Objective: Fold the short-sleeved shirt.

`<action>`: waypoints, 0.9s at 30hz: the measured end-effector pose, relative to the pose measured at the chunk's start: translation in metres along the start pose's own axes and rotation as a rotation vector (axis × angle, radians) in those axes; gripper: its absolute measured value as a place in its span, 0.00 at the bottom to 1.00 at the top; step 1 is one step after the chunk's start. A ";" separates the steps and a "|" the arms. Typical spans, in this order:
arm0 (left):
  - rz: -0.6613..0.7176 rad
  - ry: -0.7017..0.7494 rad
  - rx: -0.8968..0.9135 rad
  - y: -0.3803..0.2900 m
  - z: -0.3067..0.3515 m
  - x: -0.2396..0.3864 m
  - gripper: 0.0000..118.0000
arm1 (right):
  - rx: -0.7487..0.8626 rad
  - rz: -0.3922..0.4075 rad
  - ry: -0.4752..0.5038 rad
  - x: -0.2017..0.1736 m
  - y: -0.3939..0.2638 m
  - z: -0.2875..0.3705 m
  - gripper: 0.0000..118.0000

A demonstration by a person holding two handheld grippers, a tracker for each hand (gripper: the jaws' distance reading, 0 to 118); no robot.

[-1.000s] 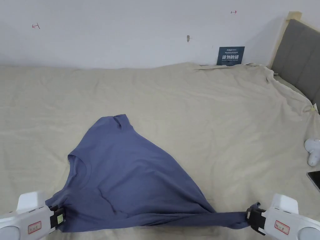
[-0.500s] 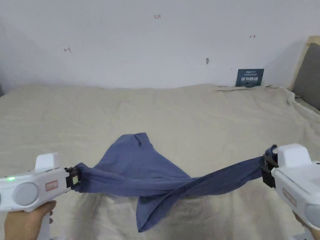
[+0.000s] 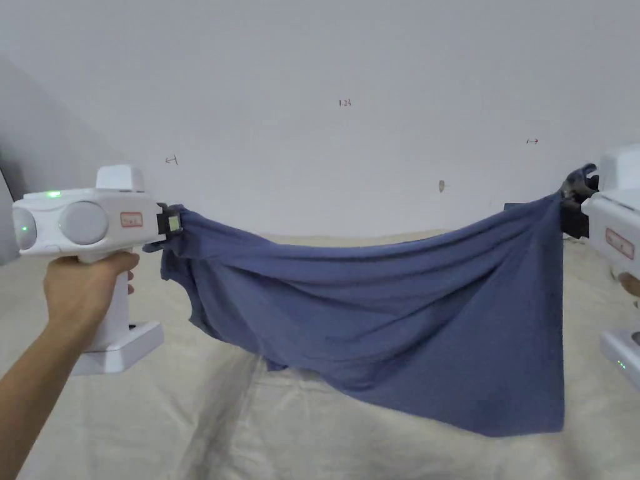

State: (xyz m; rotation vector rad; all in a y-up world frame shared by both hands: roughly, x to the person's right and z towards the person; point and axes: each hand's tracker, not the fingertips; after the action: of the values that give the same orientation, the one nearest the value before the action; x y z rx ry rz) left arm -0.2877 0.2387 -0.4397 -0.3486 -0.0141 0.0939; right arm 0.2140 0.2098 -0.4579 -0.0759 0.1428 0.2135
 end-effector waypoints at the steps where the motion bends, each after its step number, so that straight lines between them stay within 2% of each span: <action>1: -0.009 0.005 0.018 0.018 -0.002 0.003 0.01 | 0.012 -0.021 0.007 0.004 0.012 -0.008 0.02; 6: 0.004 0.018 0.092 0.094 -0.016 0.003 0.01 | 0.070 0.020 -0.024 0.017 0.063 -0.044 0.02; 15: -0.032 0.086 0.155 0.192 -0.051 0.006 0.01 | 0.151 -0.003 -0.037 0.039 0.122 -0.110 0.02; 21: -0.067 0.120 0.175 0.221 -0.094 0.011 0.01 | 0.182 0.005 -0.051 0.040 0.127 -0.161 0.02; 27: -0.098 0.118 0.190 0.212 -0.139 0.017 0.01 | 0.168 -0.013 -0.064 0.040 0.100 -0.204 0.02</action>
State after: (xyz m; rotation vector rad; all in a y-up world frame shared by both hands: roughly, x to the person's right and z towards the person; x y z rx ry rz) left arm -0.2851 0.3908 -0.6428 -0.1629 0.0941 -0.0229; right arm 0.2038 0.2973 -0.6715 0.0972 0.0956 0.1902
